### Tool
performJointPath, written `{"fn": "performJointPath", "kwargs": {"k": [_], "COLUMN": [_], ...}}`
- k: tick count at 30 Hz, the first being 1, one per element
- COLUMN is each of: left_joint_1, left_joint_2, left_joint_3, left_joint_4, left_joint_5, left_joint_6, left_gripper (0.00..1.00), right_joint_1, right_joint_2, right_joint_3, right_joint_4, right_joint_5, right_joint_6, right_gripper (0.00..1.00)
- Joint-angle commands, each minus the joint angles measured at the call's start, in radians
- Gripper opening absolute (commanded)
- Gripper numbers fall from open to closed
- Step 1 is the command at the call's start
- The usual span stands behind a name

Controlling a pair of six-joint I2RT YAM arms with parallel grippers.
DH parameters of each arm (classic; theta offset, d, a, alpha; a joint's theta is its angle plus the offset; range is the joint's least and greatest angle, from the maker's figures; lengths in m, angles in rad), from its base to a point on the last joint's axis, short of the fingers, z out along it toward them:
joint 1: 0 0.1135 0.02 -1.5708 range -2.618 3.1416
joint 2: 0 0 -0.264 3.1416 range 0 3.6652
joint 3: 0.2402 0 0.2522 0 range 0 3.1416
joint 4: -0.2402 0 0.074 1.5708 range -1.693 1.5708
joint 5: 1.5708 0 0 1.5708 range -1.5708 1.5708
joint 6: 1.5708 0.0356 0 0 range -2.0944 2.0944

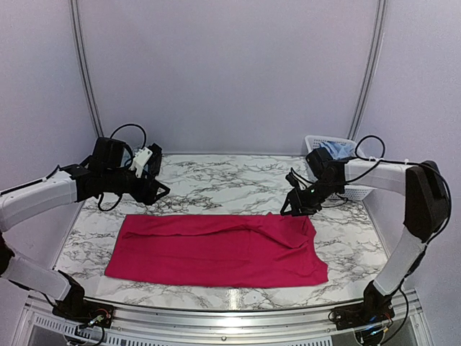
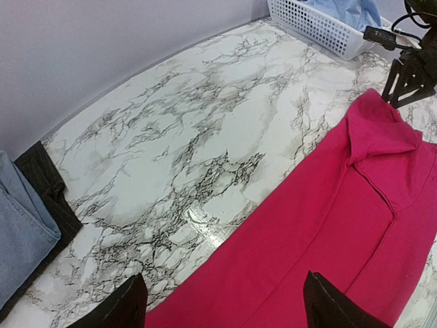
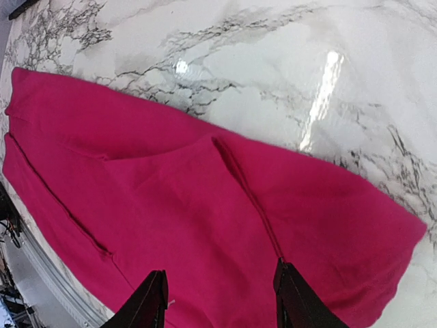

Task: Fold and stack the mixed laundry pile
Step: Adjust the rectangle-folded T-shirt at the center of the board.

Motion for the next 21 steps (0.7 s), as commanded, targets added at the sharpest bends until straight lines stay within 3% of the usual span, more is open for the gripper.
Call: {"fn": "performJointPath", "kwargs": {"k": [1, 12, 21], "left_joint_1": [-0.026, -0.035, -0.035], "left_joint_2": [0.042, 0.068, 0.08], "left_joint_3": [0.021, 0.022, 0.023], "left_joint_4": [0.063, 0.067, 0.067], "left_joint_5": [0.011, -0.024, -0.038], "left_joint_6": [0.005, 0.031, 0.04], "left_gripper": [0.82, 0.84, 0.84], "right_joint_1": [0.0, 0.021, 0.042], "right_joint_2": [0.1, 0.273, 0.335], "right_joint_3": [0.106, 0.191, 0.204], "right_joint_4": [0.011, -0.006, -0.012], "right_joint_5": [-0.026, -0.04, -0.092], "right_joint_6": [-0.07, -0.142, -0.162], "right_gripper": [0.49, 0.49, 0.37]}}
